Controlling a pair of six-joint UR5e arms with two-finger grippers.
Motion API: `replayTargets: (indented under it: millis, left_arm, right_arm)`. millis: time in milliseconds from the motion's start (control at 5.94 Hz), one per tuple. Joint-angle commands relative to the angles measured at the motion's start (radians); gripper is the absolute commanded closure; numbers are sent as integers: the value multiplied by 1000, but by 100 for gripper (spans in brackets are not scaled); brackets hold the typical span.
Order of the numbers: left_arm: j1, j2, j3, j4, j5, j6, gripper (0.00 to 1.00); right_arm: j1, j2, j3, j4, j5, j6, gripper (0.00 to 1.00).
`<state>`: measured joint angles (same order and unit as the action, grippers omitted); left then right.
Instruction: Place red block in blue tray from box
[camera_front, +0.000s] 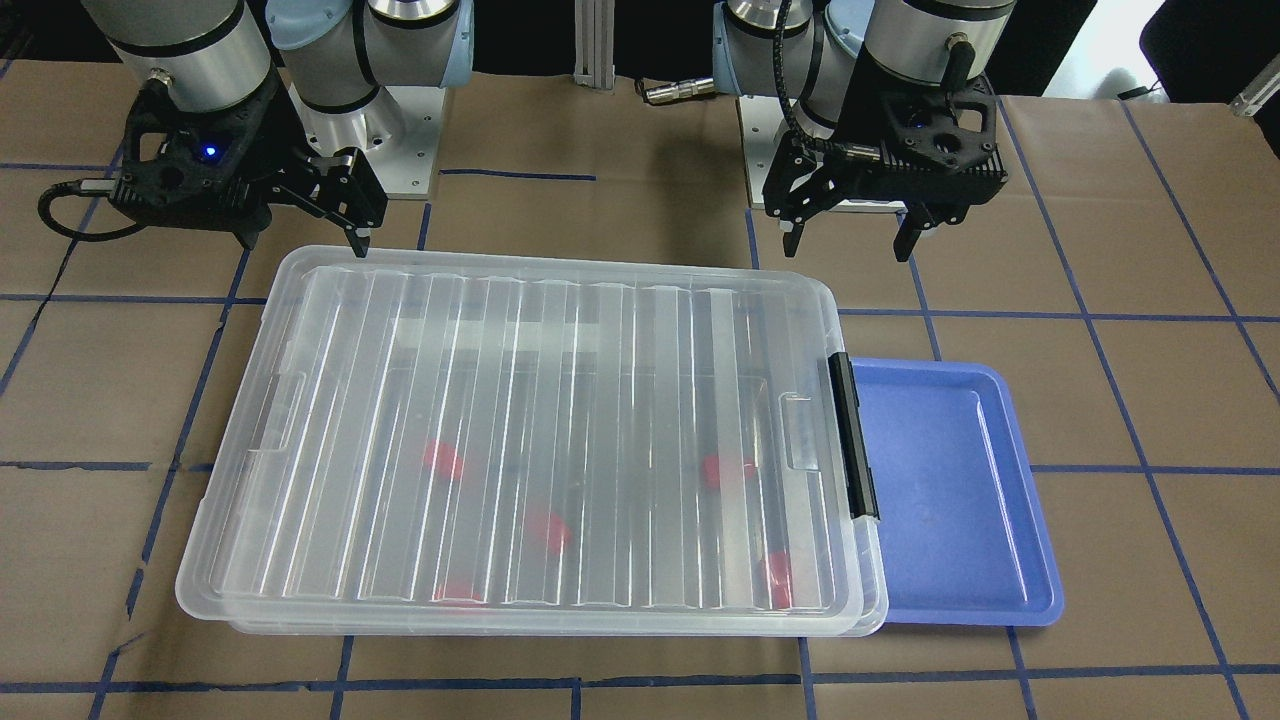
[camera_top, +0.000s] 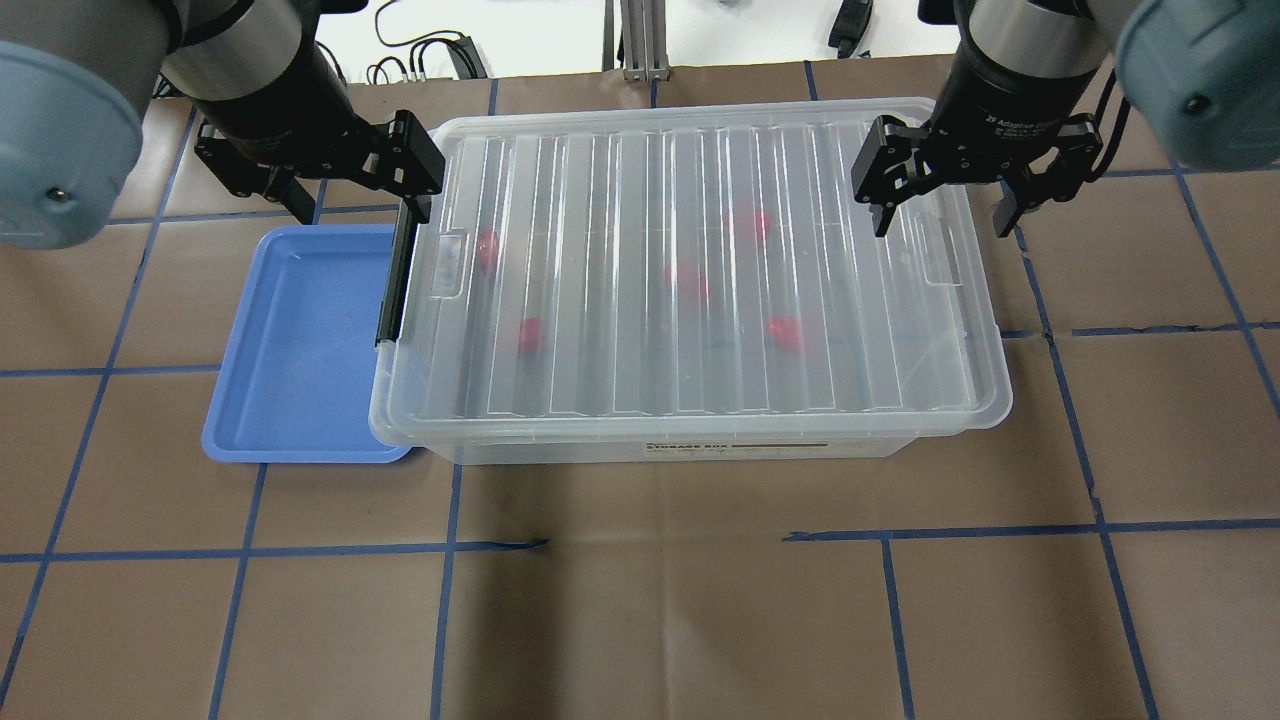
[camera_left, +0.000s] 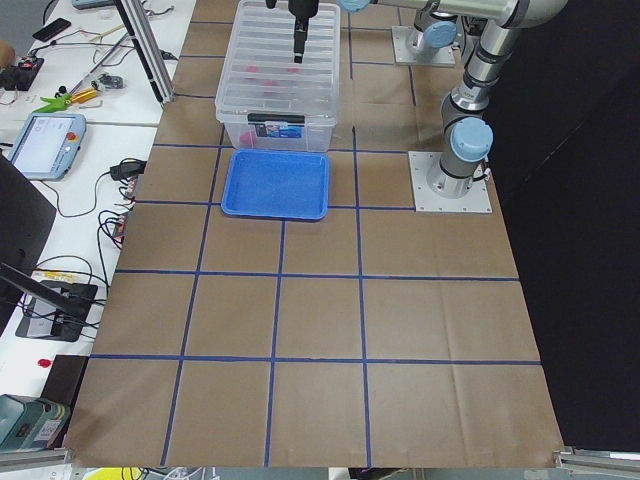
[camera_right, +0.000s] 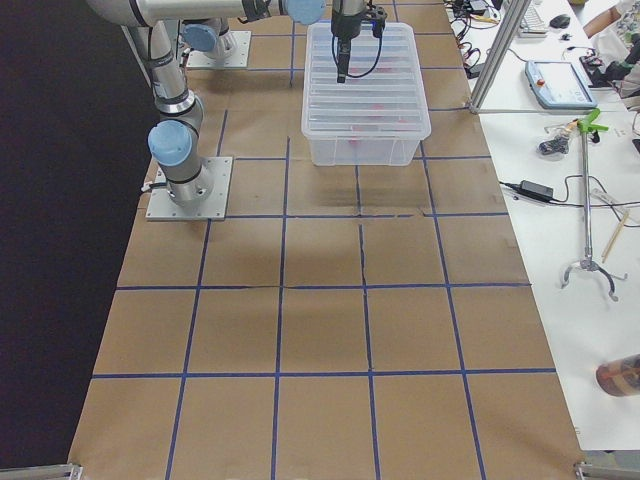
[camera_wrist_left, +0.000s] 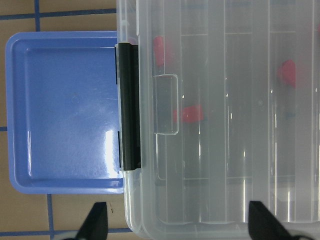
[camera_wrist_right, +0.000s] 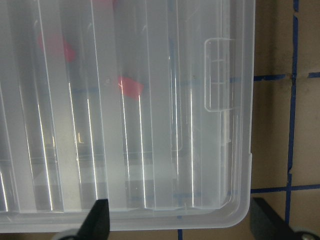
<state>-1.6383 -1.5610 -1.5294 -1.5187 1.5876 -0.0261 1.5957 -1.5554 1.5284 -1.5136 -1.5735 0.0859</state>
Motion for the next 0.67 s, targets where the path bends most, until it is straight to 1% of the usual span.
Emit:
replayTargets:
  millis: [0,337,505]
  left_arm:
    - [0,-1,0,-1,0,0,1]
    - [0,1,0,-3,0,0,1]
    - [0,1,0,-3,0,0,1]
  right_arm:
    - [0,0,-1,0,0,0,0]
    - [-20,1,4,-7,-5,-17,0]
    - [-81,1,6,1,-5,-23,0]
